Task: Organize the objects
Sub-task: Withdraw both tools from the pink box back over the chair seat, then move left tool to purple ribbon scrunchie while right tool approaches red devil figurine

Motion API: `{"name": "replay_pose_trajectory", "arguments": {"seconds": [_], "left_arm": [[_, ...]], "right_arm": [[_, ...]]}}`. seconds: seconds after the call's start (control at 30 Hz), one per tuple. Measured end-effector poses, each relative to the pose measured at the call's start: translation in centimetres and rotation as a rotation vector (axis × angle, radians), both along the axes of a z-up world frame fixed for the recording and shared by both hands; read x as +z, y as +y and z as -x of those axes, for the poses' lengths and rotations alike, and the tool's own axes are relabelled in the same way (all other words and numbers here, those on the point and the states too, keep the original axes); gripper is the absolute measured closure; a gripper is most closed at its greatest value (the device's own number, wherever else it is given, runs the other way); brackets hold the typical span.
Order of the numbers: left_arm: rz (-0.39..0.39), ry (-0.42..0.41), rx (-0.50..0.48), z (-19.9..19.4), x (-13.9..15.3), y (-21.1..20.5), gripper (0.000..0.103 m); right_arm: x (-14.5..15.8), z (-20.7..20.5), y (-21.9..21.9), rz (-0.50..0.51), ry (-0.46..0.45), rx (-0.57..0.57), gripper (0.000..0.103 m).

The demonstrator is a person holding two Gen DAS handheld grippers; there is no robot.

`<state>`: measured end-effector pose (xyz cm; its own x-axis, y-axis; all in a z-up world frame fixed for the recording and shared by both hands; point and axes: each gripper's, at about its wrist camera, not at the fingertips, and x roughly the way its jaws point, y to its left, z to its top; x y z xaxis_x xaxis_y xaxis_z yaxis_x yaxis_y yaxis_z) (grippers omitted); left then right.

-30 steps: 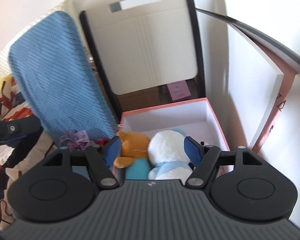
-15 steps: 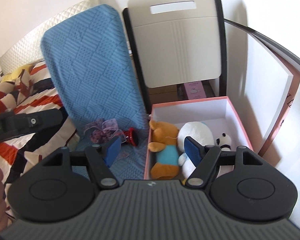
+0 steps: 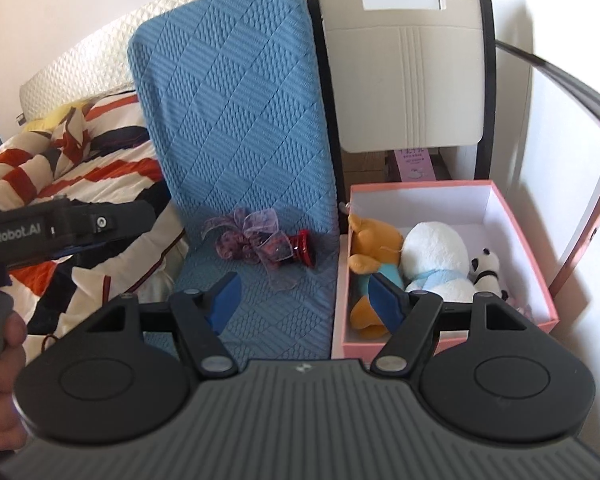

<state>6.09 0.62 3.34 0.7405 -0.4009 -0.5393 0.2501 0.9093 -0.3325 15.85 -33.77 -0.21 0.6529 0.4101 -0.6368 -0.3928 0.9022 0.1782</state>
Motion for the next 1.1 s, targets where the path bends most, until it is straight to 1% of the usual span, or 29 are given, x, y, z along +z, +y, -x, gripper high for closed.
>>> {"name": "replay_pose_trajectory", "arguments": {"seconds": [0.17, 0.47, 0.6, 0.63, 0.67, 0.83, 0.9, 1.1], "left_arm": [[-0.020, 0.016, 0.037, -0.6, -2.4, 2.1, 0.018], [-0.050, 0.045, 0.103, -3.8, -7.1, 5.4, 0.018], [-0.076, 0.040, 0.124, -5.3, -8.9, 6.1, 0.018], [-0.084, 0.034, 0.153, -5.6, -9.3, 6.2, 0.018], [-0.087, 0.028, 0.158, -5.9, -9.7, 6.4, 0.018], [-0.069, 0.031, 0.177, -7.8, -12.5, 7.4, 0.018], [-0.077, 0.036, 0.187, -8.8, -14.0, 7.5, 0.018], [-0.120, 0.053, 0.214, -11.8, -17.6, 8.1, 0.018]], "right_arm": [[-1.8, -0.1, 1.8, 0.013, 0.022, 0.008, 0.031], [-6.3, -1.4, 5.4, 0.030, 0.060, 0.055, 0.031], [-8.2, -2.3, 6.8, 0.038, 0.062, 0.078, 0.030], [-8.7, -2.5, 7.2, 0.041, 0.059, 0.084, 0.030], [-9.1, -2.8, 7.5, 0.043, 0.059, 0.092, 0.031], [-11.2, -4.2, 9.0, 0.065, 0.053, 0.131, 0.030], [-12.1, -5.0, 9.4, 0.066, 0.048, 0.133, 0.024], [-14.9, -7.5, 10.6, 0.053, 0.052, 0.121, 0.024]]}}
